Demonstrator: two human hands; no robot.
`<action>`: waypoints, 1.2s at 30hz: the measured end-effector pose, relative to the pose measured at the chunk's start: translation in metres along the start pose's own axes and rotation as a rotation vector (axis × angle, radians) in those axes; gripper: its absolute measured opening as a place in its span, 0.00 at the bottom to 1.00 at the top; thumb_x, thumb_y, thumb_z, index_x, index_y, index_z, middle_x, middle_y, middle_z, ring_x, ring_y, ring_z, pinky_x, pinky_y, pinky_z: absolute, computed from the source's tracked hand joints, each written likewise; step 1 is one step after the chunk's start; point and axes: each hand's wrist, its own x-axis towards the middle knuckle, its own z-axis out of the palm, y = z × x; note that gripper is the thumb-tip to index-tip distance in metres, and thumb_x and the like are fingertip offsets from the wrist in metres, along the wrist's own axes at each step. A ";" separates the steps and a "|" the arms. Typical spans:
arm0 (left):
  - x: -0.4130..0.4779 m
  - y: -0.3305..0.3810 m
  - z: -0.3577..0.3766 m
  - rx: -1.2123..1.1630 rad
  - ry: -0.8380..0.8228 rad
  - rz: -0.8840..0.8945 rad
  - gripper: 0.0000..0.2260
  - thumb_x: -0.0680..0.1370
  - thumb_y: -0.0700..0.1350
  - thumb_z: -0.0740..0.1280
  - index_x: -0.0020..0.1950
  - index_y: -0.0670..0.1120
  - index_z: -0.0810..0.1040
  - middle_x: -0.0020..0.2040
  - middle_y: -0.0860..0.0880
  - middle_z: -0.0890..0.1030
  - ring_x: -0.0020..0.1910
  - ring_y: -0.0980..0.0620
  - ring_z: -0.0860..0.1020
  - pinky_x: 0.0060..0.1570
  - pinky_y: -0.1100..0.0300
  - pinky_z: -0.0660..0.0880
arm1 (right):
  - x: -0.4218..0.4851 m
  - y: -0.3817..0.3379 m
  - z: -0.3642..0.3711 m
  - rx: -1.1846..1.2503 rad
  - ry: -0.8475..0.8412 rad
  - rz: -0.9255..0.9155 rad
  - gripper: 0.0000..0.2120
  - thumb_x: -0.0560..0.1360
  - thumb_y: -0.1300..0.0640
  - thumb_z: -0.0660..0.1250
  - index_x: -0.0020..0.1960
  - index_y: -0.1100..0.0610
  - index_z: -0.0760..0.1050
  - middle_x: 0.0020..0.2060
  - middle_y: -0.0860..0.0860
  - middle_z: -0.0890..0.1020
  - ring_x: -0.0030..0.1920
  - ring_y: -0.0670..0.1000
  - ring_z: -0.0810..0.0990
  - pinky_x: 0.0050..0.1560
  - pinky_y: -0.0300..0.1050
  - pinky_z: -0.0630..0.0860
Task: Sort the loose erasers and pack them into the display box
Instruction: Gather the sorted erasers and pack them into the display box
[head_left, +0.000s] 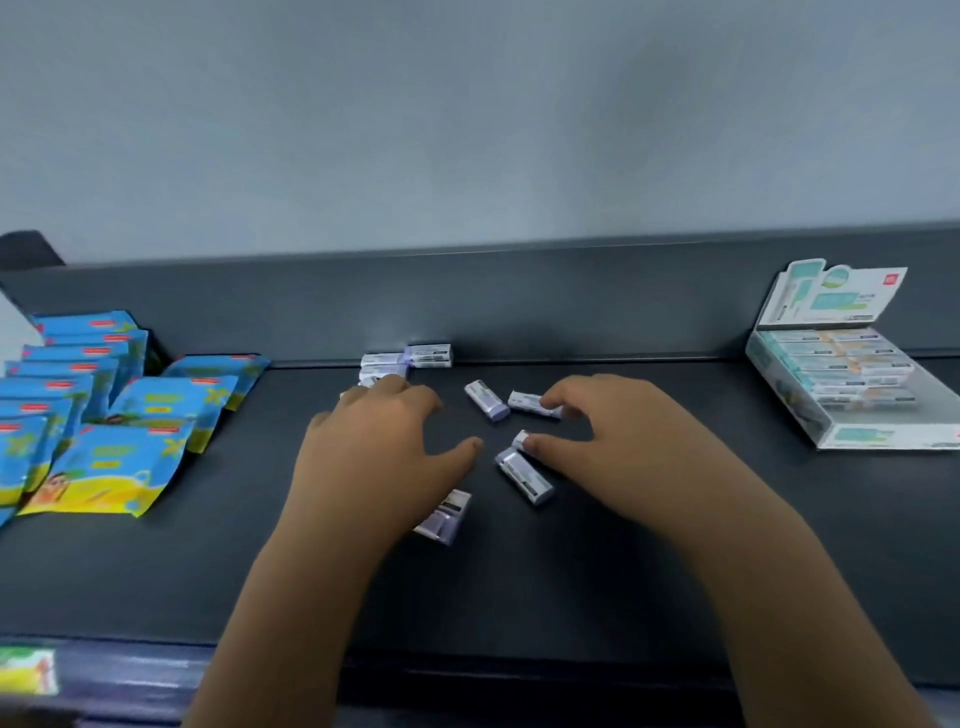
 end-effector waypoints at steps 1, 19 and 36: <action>0.000 -0.004 -0.001 -0.017 0.008 -0.003 0.23 0.73 0.68 0.64 0.62 0.57 0.78 0.62 0.58 0.77 0.62 0.51 0.73 0.59 0.50 0.74 | 0.001 -0.002 0.001 -0.001 0.006 0.001 0.22 0.74 0.35 0.66 0.65 0.43 0.75 0.58 0.42 0.78 0.60 0.46 0.76 0.59 0.51 0.76; 0.032 -0.120 -0.013 -0.155 0.076 -0.003 0.10 0.74 0.57 0.71 0.51 0.54 0.82 0.54 0.51 0.82 0.56 0.47 0.78 0.55 0.50 0.76 | 0.037 -0.092 0.032 -0.032 -0.026 -0.104 0.20 0.76 0.40 0.66 0.66 0.45 0.75 0.58 0.43 0.78 0.57 0.47 0.78 0.57 0.52 0.78; 0.068 -0.143 0.011 0.054 -0.159 0.364 0.11 0.78 0.46 0.63 0.59 0.52 0.77 0.57 0.49 0.74 0.59 0.45 0.74 0.55 0.47 0.75 | 0.047 -0.160 0.104 -0.286 0.027 0.184 0.09 0.74 0.45 0.67 0.44 0.50 0.77 0.36 0.45 0.71 0.38 0.48 0.72 0.35 0.43 0.69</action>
